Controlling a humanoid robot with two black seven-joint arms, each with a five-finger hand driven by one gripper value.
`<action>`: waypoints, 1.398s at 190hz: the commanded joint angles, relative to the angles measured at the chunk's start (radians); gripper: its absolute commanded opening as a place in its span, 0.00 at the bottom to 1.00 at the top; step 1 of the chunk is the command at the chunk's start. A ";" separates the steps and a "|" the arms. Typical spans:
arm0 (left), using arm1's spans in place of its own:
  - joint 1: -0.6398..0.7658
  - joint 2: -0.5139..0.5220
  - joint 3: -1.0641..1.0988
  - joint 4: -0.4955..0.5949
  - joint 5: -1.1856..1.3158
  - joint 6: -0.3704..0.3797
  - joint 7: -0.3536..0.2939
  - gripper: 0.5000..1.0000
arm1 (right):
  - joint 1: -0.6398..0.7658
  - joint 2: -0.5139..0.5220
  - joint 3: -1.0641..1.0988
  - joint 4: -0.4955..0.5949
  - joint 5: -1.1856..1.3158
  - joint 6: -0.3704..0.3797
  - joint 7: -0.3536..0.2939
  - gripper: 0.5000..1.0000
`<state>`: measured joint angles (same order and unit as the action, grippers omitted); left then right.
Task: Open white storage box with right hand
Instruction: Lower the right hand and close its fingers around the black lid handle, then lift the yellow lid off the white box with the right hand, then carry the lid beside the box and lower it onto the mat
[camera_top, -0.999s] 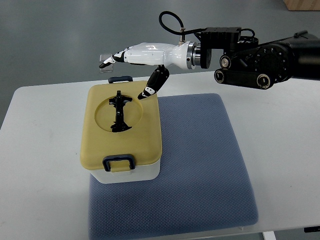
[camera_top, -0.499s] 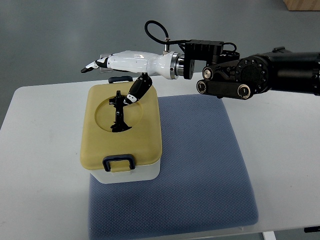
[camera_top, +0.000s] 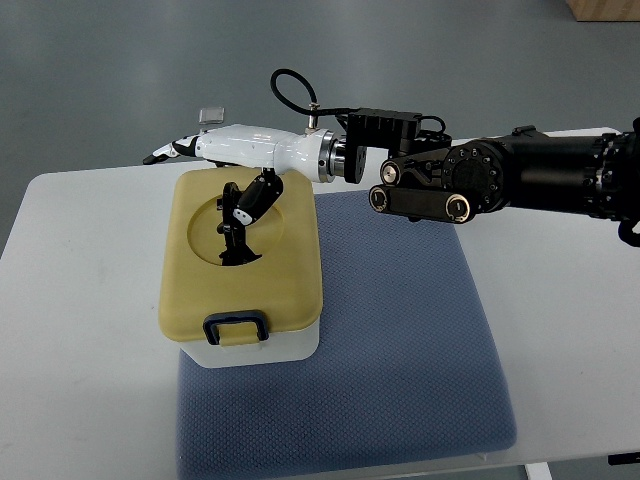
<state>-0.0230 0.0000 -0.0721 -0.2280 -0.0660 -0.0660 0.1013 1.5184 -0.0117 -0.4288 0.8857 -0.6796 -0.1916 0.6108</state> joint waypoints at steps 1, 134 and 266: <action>0.000 0.000 0.000 0.001 0.000 0.000 0.000 1.00 | -0.012 0.006 0.007 -0.008 0.003 -0.002 0.000 0.84; 0.000 0.000 -0.002 0.001 0.000 0.000 0.000 1.00 | -0.009 0.012 0.019 -0.016 0.034 -0.071 0.000 0.00; 0.000 0.000 0.003 -0.008 0.002 -0.001 0.001 1.00 | 0.105 -0.418 0.015 0.171 0.023 -0.039 0.000 0.00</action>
<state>-0.0231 0.0000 -0.0704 -0.2335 -0.0654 -0.0675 0.1023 1.6224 -0.3467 -0.4142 1.0324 -0.6493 -0.2371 0.6108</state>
